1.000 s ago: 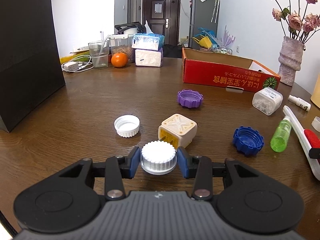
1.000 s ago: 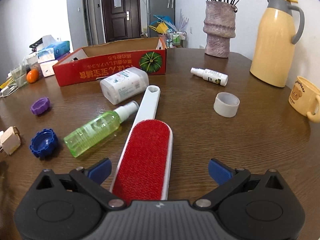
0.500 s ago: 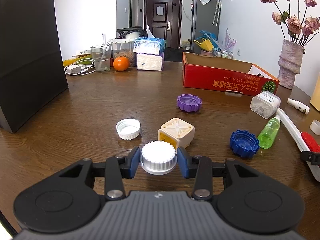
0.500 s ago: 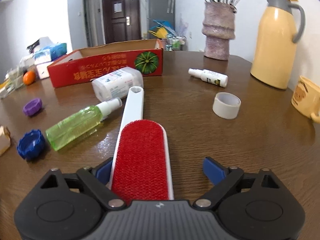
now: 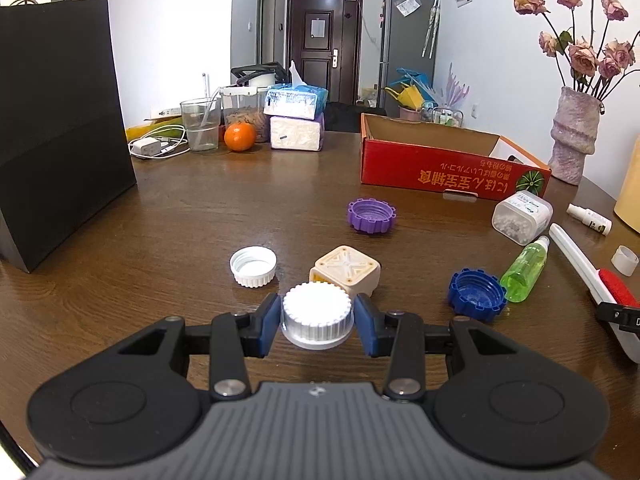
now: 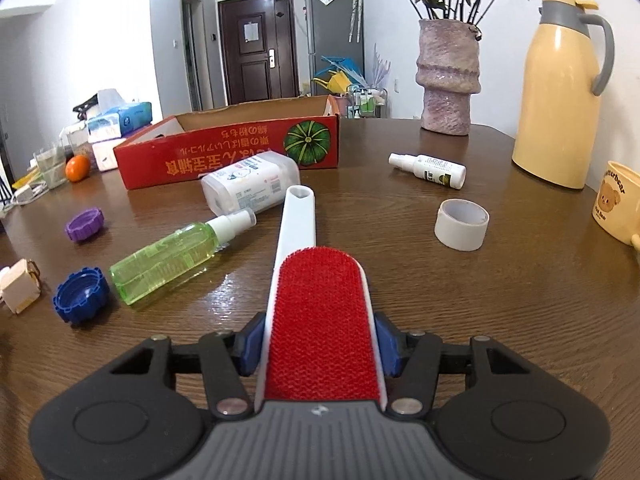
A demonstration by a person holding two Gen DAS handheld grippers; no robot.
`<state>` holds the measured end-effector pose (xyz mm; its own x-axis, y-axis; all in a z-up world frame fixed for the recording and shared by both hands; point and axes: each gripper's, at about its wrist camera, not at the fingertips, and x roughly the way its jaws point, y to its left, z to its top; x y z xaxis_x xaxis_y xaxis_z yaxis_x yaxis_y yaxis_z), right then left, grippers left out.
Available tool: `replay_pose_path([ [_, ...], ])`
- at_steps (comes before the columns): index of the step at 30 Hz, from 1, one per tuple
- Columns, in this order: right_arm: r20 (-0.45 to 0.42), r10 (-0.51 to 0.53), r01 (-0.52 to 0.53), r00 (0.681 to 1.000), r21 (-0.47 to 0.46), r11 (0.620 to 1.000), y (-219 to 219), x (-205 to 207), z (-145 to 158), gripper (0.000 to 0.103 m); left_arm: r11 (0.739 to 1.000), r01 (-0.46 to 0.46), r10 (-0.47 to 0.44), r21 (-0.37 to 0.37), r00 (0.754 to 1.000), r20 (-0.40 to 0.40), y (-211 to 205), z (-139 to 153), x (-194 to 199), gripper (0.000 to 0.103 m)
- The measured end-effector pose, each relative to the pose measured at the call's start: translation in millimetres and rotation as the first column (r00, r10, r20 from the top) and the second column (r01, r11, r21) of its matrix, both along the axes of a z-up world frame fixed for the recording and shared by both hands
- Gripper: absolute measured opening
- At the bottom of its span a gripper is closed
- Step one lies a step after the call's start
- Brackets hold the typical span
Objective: Organize rigid objects
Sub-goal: 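Lift the white cap with the left tool while the right tool lifts the lint brush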
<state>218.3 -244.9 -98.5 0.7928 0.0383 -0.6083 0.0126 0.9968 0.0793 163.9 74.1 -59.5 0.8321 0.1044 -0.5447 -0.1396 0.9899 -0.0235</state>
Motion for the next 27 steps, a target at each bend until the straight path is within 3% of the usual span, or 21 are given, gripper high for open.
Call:
replay_pose_path([
  [11,0.039,-0.012,0.011,0.999,0.024,1.000,-5,-7,7,0.055,1.000,0.020,-0.020,-0.004,1.000,0.014,-8,9,1,0.041],
  [27,0.119,0.047,-0.051,0.992,0.034,0.998,9,-4,40,0.055,0.997,0.069,-0.067,-0.023,0.995,0.071,-30,42,23,0.041],
])
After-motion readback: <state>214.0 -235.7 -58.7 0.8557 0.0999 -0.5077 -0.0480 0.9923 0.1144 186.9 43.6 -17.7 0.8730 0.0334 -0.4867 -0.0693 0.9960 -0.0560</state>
